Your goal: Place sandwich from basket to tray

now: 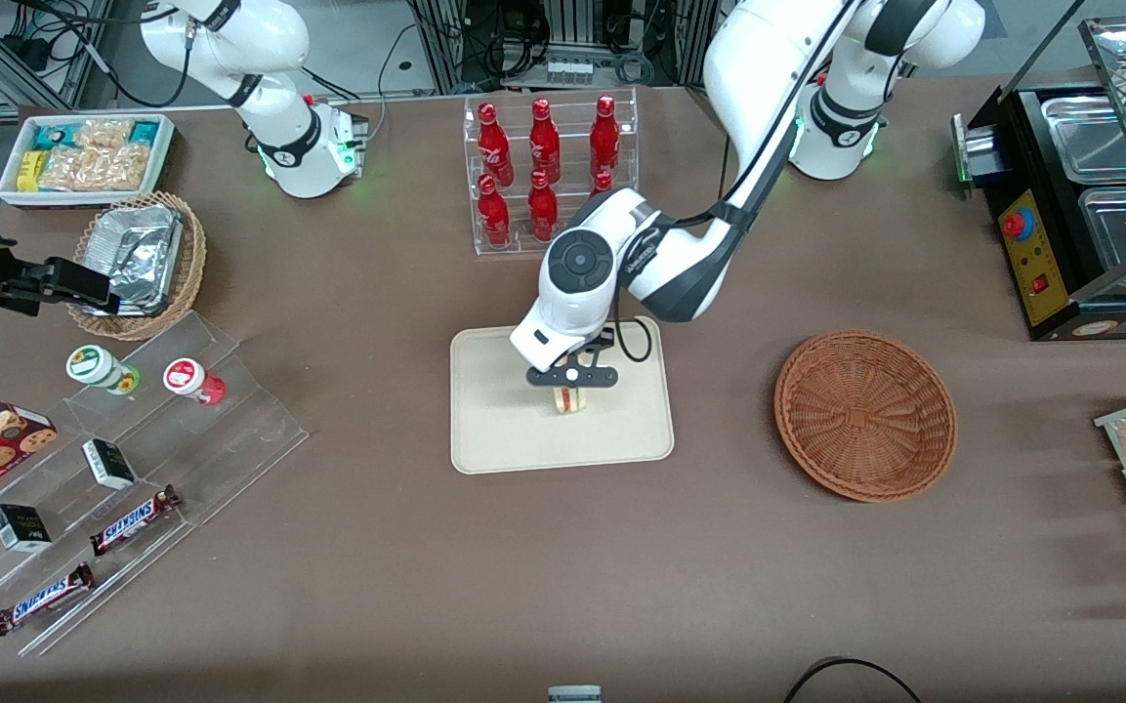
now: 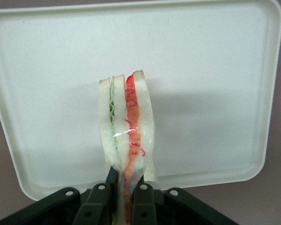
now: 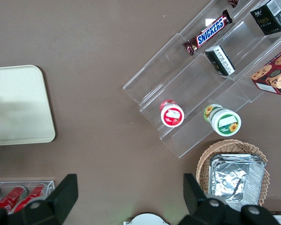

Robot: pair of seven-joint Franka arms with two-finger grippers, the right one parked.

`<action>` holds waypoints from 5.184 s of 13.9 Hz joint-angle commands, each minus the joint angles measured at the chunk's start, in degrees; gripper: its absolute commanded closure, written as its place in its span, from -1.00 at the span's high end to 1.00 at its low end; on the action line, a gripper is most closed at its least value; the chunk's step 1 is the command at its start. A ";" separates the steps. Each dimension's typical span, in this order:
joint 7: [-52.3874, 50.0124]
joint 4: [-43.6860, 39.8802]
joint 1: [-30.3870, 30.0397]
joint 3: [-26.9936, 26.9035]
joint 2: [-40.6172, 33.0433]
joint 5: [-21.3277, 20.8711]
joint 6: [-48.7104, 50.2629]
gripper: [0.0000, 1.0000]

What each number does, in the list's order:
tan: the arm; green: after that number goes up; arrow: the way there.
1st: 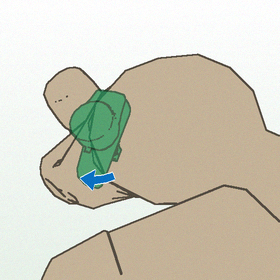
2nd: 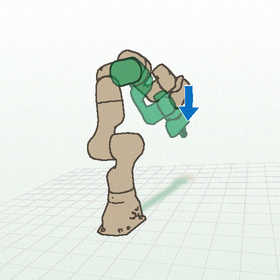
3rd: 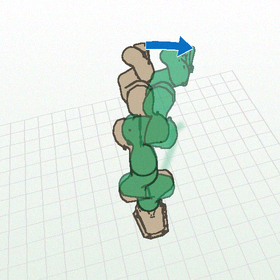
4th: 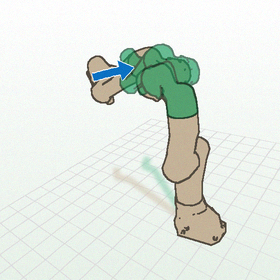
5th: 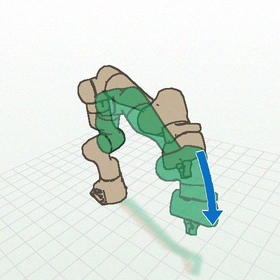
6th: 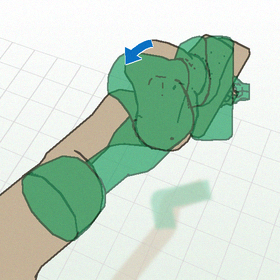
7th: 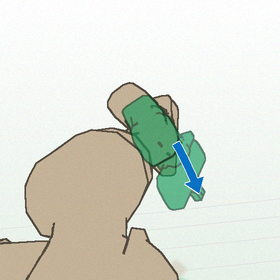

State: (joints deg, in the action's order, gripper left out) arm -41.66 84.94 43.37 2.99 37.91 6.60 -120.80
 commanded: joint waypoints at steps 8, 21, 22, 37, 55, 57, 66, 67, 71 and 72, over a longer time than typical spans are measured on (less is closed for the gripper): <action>-0.96 -2.15 2.77 -0.61 5.32 -2.91 -2.50 -0.58; -10.02 -1.80 1.37 -8.42 -11.52 -3.00 11.00 0.99; -9.67 -1.62 1.37 -10.35 -14.16 -3.09 14.94 0.99; 26.17 8.11 -21.47 -13.18 -39.20 -5.10 35.47 0.99; 39.46 3.55 -37.39 -4.74 -36.94 -8.18 36.61 0.99; 39.55 6.28 -37.74 -4.74 -38.78 -9.42 35.12 0.99; 41.22 10.16 -41.88 -2.02 -42.05 -8.80 34.32 0.99; 41.31 8.85 -41.70 -2.02 -41.35 -8.80 34.41 0.99; 41.31 6.46 -42.23 -2.02 -40.02 -8.45 34.58 0.99; 41.31 6.55 -42.31 -2.02 -40.02 -8.45 34.58 0.99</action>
State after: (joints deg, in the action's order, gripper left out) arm -1.45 93.20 2.04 0.34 -2.90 -1.89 -86.77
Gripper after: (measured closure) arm 0.000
